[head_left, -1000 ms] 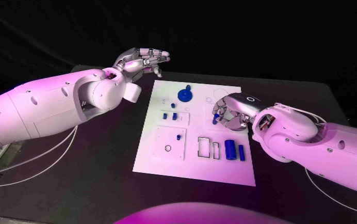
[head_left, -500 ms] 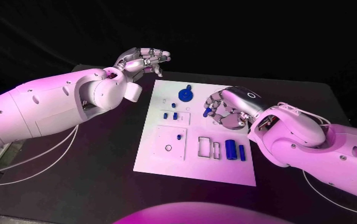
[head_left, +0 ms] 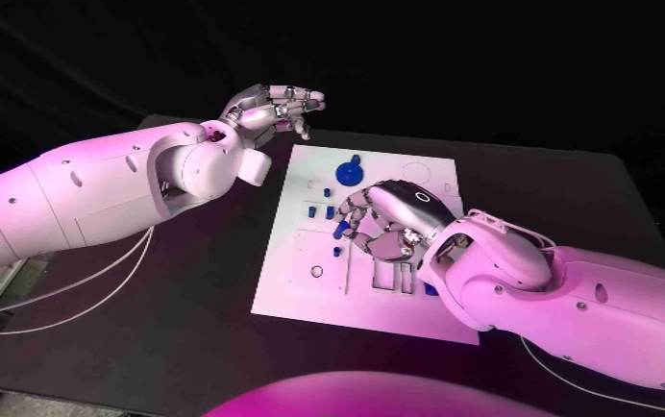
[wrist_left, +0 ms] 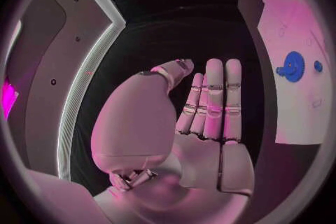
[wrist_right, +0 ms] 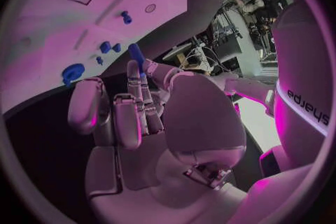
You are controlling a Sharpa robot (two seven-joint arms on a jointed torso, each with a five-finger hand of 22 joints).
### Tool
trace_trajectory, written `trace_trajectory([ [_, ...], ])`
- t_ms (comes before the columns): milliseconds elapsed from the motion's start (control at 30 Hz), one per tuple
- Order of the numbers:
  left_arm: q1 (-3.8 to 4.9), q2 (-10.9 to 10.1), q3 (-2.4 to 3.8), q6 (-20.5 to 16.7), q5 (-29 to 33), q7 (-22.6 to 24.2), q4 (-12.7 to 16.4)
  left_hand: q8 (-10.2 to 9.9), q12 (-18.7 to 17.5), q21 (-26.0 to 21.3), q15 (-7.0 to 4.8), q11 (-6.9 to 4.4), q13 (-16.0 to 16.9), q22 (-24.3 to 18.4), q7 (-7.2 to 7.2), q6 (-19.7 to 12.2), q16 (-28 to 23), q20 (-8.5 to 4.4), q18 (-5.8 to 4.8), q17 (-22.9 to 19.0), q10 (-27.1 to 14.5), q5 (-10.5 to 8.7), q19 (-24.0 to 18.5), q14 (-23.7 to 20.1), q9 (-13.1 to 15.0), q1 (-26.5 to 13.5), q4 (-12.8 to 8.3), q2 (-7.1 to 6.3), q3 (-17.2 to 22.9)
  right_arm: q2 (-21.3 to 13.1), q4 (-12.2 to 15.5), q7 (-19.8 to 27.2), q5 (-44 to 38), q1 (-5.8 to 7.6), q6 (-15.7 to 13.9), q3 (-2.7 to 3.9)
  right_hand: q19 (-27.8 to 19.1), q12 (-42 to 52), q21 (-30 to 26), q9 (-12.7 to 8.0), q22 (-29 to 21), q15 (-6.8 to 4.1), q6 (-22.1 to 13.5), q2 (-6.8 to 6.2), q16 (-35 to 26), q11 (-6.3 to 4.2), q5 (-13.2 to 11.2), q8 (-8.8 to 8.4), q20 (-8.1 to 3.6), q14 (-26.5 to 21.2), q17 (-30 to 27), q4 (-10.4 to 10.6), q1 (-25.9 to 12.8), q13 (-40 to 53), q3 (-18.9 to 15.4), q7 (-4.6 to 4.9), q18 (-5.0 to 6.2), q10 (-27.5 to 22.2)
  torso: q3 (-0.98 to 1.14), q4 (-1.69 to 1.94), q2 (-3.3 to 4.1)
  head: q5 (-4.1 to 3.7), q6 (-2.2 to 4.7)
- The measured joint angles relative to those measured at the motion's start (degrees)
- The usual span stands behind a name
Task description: Assemble the parts on the task board
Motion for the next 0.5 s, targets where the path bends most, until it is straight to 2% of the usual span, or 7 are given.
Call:
trace_trajectory([
  [233, -0.01, 0.3, 0.0, 0.1, 0.0, 0.0, 0.0, 0.0, 0.0, 0.0, 0.0, 0.0, 0.0, 0.0, 0.0, 0.0, 0.0, 0.0, 0.0, 0.0, 0.0, 0.0, 0.0, 0.0, 0.0, 0.0, 0.2, 0.0, -0.2, 2.5, -1.6, 1.1, 1.4, -2.02, 0.4, -0.5, 0.0, -0.2, 0.0, 0.0, 0.0, 0.0, 0.0, -0.16, 0.0, 0.0, 0.1, 0.19, 0.0, 0.0, -0.1, 0.0, -0.2, 0.1, 0.0, 0.02, 0.0, 0.0, 0.01, -0.12, 0.02, 0.42, -0.27],
  [433, -0.01, 0.4, 0.0, 0.1, 0.0, 0.0, -0.1, 0.0, 0.0, 0.0, 0.0, 0.0, 0.0, 0.0, 0.0, 0.0, 0.0, 0.0, 0.0, 0.0, 0.0, 0.0, 0.0, 0.0, 0.0, 0.0, 0.2, 0.0, -0.2, 3.6, -2.9, 1.8, 2.2, -2.93, 0.9, -0.68, 0.0, -0.2, -0.2, 0.0, 0.0, 0.0, -0.2, -0.24, 0.0, 0.0, 0.3, 0.33, 0.0, 0.0, -0.2, 0.0, -0.2, 0.0, 0.0, -0.02, 0.0, 0.0, 0.04, -0.13, 0.01, 0.68, -0.44],
  [500, -0.01, 0.4, 0.0, 0.1, 0.0, 0.0, -0.1, 0.0, 0.0, 0.0, 0.0, 0.0, 0.0, 0.0, 0.0, 0.0, 0.0, 0.0, 0.0, 0.0, 0.0, 0.0, 0.0, 0.0, 0.0, -0.1, 0.2, 0.11, -0.2, 3.8, -3.3, 2.0, 2.3, -3.12, 1.1, -0.74, 0.0, -0.2, -0.2, 0.1, 0.0, 0.0, -0.2, -0.24, 0.0, 0.0, 0.3, 0.83, 0.0, 0.0, -0.2, 0.0, -0.2, 0.1, 0.0, 0.0, 0.0, 0.0, 0.04, -0.1, -0.01, 0.7, -0.47],
])
